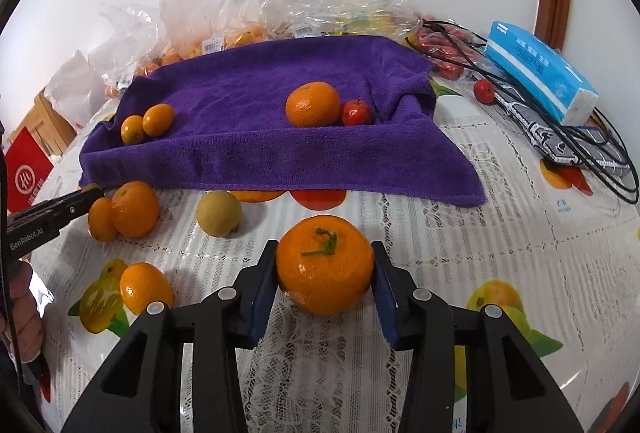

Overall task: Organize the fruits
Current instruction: 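Lift the held orange and yellow-green fruit off the tablecloth with both tools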

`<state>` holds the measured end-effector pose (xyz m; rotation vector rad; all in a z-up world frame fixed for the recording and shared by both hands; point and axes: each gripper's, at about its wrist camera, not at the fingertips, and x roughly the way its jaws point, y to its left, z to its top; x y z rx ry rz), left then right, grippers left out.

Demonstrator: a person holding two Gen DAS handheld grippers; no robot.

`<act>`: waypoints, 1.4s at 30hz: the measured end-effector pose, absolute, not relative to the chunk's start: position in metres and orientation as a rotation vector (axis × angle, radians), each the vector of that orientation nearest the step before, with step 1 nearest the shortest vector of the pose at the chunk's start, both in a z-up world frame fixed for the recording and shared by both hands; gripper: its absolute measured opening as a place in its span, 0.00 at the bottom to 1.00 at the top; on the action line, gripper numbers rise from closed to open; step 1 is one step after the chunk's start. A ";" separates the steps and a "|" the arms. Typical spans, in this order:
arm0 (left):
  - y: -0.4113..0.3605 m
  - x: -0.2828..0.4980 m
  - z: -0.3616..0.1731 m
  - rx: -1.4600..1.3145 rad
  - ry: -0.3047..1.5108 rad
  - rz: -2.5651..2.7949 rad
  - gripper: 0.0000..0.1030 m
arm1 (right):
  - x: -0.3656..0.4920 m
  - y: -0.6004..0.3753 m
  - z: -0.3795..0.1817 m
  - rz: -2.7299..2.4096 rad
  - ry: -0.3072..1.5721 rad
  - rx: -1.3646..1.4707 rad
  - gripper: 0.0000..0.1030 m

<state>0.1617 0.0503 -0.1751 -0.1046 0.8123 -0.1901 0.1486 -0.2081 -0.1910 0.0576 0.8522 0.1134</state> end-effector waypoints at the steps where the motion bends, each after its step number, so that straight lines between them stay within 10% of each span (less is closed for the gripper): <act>1: 0.050 0.161 -0.175 -0.101 0.810 -0.190 0.23 | 0.148 -0.210 -0.191 0.114 0.851 0.071 0.42; 13: 0.053 0.157 -0.167 -0.129 0.804 -0.204 0.23 | 0.140 -0.214 -0.164 0.115 0.802 0.139 0.42; 16: 0.050 0.155 -0.158 -0.130 0.795 -0.210 0.23 | 0.144 -0.212 -0.150 0.129 0.763 0.136 0.20; 22: 0.041 0.152 -0.147 -0.087 0.775 -0.211 0.23 | 0.155 -0.206 -0.154 0.147 0.792 0.100 0.19; 27: 0.040 0.154 -0.152 -0.112 0.796 -0.211 0.23 | 0.150 -0.212 -0.162 0.172 0.778 0.136 0.45; 42: 0.048 0.148 -0.144 -0.109 0.779 -0.188 0.23 | 0.169 -0.183 -0.190 0.254 0.863 0.116 0.43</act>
